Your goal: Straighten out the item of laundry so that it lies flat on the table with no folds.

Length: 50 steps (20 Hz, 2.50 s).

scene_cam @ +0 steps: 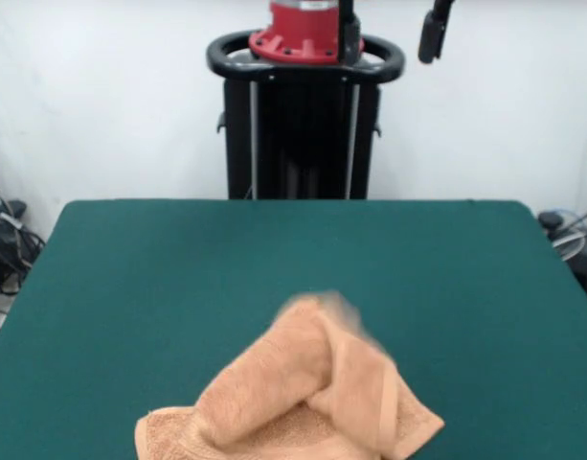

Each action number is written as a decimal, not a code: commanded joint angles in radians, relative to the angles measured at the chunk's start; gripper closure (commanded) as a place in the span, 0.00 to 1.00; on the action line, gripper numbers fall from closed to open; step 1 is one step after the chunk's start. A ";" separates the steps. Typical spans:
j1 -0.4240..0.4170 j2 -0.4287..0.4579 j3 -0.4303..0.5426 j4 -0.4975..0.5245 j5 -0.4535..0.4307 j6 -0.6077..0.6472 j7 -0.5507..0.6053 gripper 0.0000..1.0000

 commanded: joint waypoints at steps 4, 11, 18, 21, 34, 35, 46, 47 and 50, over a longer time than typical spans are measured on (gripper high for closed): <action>-0.006 -0.038 -0.063 0.192 0.031 -0.101 0.241 0.00; -0.006 -0.049 -0.084 0.254 0.043 -0.184 0.214 0.00; -0.020 -0.119 -0.100 0.449 0.067 -0.396 0.182 0.00; -0.011 -0.149 -0.111 0.524 0.075 -0.466 0.195 0.00; -0.003 -0.278 -0.129 0.909 0.138 -0.897 0.193 0.00; -0.004 -0.279 -0.127 0.928 0.143 -0.923 0.189 0.00; 0.000 -0.174 -0.105 0.898 0.172 -0.930 0.216 0.00; 0.009 -0.160 -0.108 0.874 0.171 -0.912 0.227 0.00; 0.027 -0.149 -0.120 0.839 0.180 -0.866 0.255 0.00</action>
